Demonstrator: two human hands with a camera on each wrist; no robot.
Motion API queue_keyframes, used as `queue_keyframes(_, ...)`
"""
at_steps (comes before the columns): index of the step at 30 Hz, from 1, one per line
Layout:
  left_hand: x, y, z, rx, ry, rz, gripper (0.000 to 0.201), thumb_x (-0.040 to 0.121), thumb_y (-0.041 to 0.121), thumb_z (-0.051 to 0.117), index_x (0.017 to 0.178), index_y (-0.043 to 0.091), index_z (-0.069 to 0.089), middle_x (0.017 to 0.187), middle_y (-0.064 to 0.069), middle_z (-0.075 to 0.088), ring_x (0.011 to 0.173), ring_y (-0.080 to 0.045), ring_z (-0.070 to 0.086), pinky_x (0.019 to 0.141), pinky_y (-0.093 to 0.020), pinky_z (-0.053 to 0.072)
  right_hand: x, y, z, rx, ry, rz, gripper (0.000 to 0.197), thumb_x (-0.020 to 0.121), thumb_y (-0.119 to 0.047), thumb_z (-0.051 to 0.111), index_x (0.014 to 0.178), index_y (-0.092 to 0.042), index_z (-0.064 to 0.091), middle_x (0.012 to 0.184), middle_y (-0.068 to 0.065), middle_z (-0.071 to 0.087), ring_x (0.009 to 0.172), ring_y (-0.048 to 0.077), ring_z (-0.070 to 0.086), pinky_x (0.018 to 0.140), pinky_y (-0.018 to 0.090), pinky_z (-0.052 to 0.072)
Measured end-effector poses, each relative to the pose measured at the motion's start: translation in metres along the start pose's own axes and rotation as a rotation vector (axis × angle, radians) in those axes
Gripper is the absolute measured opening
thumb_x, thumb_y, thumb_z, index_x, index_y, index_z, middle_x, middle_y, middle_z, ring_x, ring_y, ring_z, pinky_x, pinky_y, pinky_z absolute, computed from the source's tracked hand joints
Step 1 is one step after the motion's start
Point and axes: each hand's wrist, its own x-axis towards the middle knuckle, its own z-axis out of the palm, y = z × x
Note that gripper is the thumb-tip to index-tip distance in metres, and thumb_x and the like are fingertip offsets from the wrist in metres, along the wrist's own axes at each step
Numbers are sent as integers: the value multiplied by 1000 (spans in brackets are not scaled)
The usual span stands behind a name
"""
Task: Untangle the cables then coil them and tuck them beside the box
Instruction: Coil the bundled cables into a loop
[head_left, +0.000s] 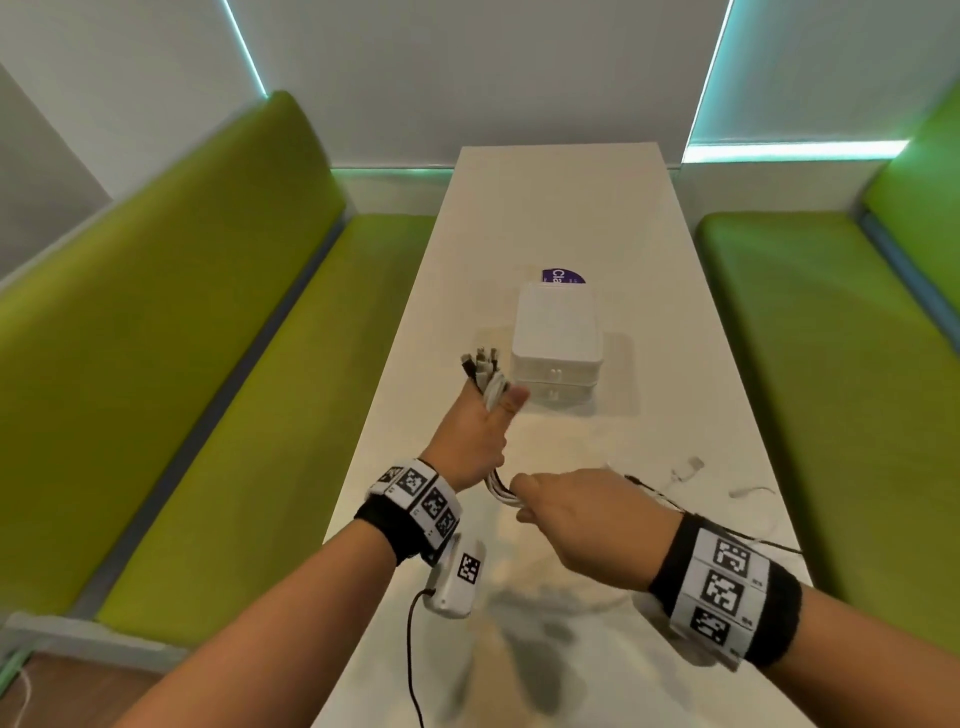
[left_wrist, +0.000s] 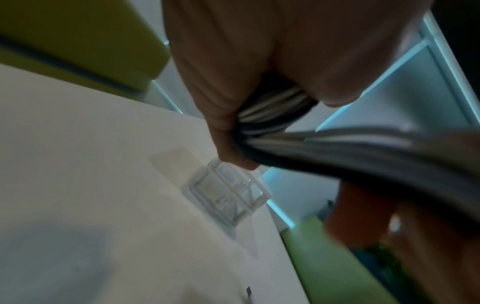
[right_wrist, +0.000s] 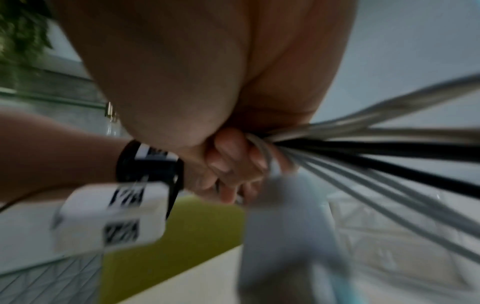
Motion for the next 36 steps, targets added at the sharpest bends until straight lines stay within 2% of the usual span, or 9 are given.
queue_keyframes(3, -6, -2, 2, 192, -62, 135, 19, 93, 58, 50, 102, 43, 41, 91, -7, 53, 69, -11, 56, 63, -15, 42, 1, 7, -18, 36, 99, -24, 17, 105, -29, 46, 120, -24, 51, 104, -1, 65, 86, 28, 63, 64, 42, 45)
queue_keyframes(7, -6, -5, 1, 121, -145, 73, 59, 80, 83, 40, 111, 33, 47, 84, 14, 53, 71, -1, 52, 76, -27, 42, 7, 13, -21, 125, 182, -34, 12, 101, -26, 52, 112, -29, 57, 105, -10, 63, 91, 20, 64, 72, 44, 54)
queue_keyframes(12, -24, 9, 13, -289, -238, -265, 77, 86, 82, 27, 81, 13, 59, 55, -2, 48, 49, -16, 45, 51, -29, 42, 12, 24, -36, 447, 287, -57, 10, 100, -26, 56, 101, -26, 66, 96, -12, 66, 88, 8, 62, 79, 35, 52)
queue_keyframes(17, -35, 5, 17, -632, -434, -420, 95, 54, 98, 47, 97, 14, 60, 77, -4, 51, 60, -15, 42, 53, -25, 39, 14, 42, -46, 669, 391, 6, 11, 85, -31, 78, 96, -31, 77, 84, -6, 68, 81, 12, 65, 75, 38, 53)
queue_keyframes(21, -41, 3, 14, -610, -531, -434, 72, 61, 45, 89, 110, 11, 48, 80, 0, 47, 61, -10, 40, 54, -19, 38, 17, 52, -42, 587, 405, 42, 14, 88, -38, 74, 100, -43, 79, 82, -8, 61, 80, 10, 60, 71, 39, 52)
queue_keyframes(24, -44, 5, 14, -496, -497, -490, 42, 74, 20, 74, 109, 10, 53, 75, -1, 45, 62, -12, 36, 51, -19, 31, 22, 52, -35, 404, 331, 67, 20, 94, -46, 62, 110, -54, 72, 87, -12, 55, 84, 7, 57, 73, 37, 51)
queue_keyframes(29, -45, 1, 16, -543, -397, -521, 21, 94, 15, 58, 111, 4, 59, 70, -6, 45, 55, -16, 40, 51, -24, 38, 23, 55, -23, 388, 240, 25, 51, 95, -3, 61, 132, -37, 65, 112, -9, 44, 93, 2, 48, 83, 13, 40)
queue_keyframes(32, -48, -1, 17, -629, -434, -511, 28, 98, 20, 56, 118, 0, 57, 73, -10, 49, 56, -21, 46, 59, -31, 46, 22, 62, -21, 553, 424, 91, 38, 92, -6, 69, 119, -33, 73, 111, -8, 49, 86, 2, 57, 82, 12, 45)
queue_keyframes(36, -48, -2, 18, -736, -438, -490, 45, 99, 30, 56, 131, 0, 51, 79, -12, 50, 60, -20, 46, 63, -33, 45, 22, 58, -21, 908, 714, 277, 20, 71, -21, 91, 79, -20, 73, 81, 4, 63, 57, 24, 64, 53, 32, 52)
